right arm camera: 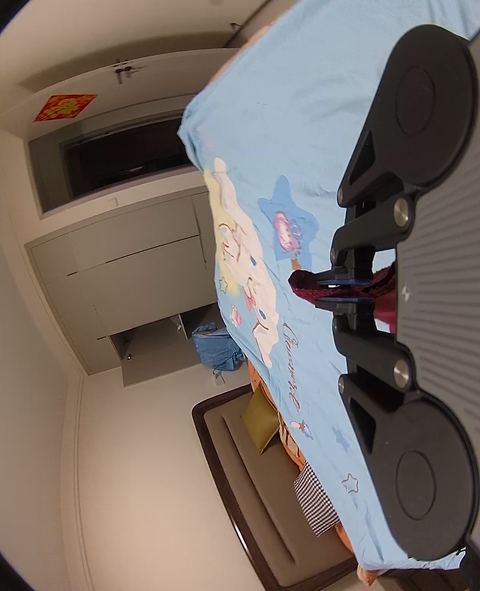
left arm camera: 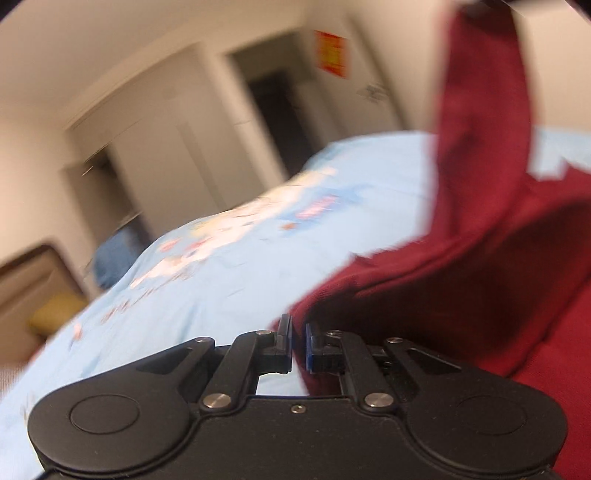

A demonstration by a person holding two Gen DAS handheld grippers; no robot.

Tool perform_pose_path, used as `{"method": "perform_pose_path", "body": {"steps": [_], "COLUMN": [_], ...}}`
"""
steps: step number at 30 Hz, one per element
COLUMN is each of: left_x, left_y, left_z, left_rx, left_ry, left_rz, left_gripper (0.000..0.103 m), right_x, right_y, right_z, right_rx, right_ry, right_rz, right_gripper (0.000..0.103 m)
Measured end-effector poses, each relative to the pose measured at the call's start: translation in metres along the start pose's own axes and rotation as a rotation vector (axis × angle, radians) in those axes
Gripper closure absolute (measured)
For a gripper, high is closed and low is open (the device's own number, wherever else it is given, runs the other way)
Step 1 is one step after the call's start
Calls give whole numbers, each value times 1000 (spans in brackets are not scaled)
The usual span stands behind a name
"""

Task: Fold small clothes
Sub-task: 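Lay the lifted side across the sweater body and open the right gripper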

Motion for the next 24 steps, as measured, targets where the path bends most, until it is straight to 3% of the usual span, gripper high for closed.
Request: {"method": "perform_pose_path", "body": {"steps": [3, 5, 10, 14, 16, 21, 24], "left_x": [-38, -49, -42, -42, -44, -55, -65], "left_y": [-18, -33, -50, -55, -57, -61, -56], "left_z": [9, 11, 12, 13, 16, 37, 50], "left_rx": [20, 10, -59, -116, -135, -168, -149], "left_ry": [31, 17, -62, -128, -153, -218, -248], "left_rz": [223, 297, 249, 232, 216, 224, 287], "left_gripper": [97, 97, 91, 73, 58, 39, 28], "right_x": [8, 16, 39, 54, 59, 57, 52], "right_y": [-31, -56, -114, -145, -155, -168, -172], "right_z": [-10, -17, -24, -13, -7, 4, 6], "right_rx": [-49, -99, -206, -232, -234, -218, -199], "right_ry": [7, -1, -50, -77, -80, -73, -67], "right_rz": [-39, -64, -130, -159, -168, -139, -94], "right_gripper": [96, 96, 96, 96, 96, 96, 95]}}
Point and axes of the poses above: each gripper's, at about its wrist camera, not at the fingertips, and z roughly against the way its jaws point, x to its right, y to its top, the point moved 1 cm from there along -z, roughly the way its jaws point, and after that the axes turned 9 degrees about -y, right-handed, at the moved point
